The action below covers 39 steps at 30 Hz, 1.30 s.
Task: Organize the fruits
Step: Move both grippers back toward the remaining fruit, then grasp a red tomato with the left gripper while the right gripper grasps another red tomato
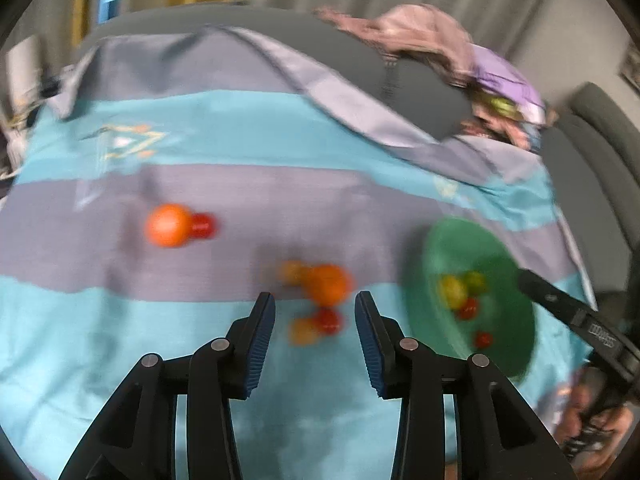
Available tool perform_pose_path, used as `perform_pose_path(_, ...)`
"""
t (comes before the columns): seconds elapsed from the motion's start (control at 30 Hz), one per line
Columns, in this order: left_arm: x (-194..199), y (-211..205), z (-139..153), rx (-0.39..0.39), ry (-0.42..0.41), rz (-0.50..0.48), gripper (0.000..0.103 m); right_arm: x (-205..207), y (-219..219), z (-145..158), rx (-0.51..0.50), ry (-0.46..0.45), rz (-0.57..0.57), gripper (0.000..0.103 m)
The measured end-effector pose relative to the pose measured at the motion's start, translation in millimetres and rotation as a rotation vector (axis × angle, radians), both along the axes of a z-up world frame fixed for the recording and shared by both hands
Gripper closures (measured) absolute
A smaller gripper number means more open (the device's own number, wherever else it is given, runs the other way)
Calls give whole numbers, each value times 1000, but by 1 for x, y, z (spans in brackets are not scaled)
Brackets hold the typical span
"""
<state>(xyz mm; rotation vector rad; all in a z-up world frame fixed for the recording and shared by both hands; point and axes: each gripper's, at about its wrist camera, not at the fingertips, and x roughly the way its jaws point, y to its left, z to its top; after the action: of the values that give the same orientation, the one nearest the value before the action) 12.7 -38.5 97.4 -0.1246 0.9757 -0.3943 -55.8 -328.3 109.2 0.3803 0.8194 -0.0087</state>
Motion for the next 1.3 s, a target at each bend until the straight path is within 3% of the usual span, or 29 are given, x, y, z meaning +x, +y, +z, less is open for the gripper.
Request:
perform_pose_path(0.13,11,43,-13,32,21,63,63,10,38,-4,28,9,95,51)
perform_pose_path(0.27,35,81,-34,-31,75,190,63,25,82,-20,28,64,182,61)
perform_pose_path(0.37,48,91,-42,-50,110,216,63,40,102,-38,14,130,197,66)
perform_pose_path(0.57,65,81,-42,-124,119,243,63,67,118,-61,-47,215,181,71)
perform_pose_path(0.9,88,48,-57,-81,166,240,63,80,129,-89,-106,300,186,72)
perform_pose_path(1.3,113,30,-73,-41,188,305,63,82,129,-93,-89,293,180,76)
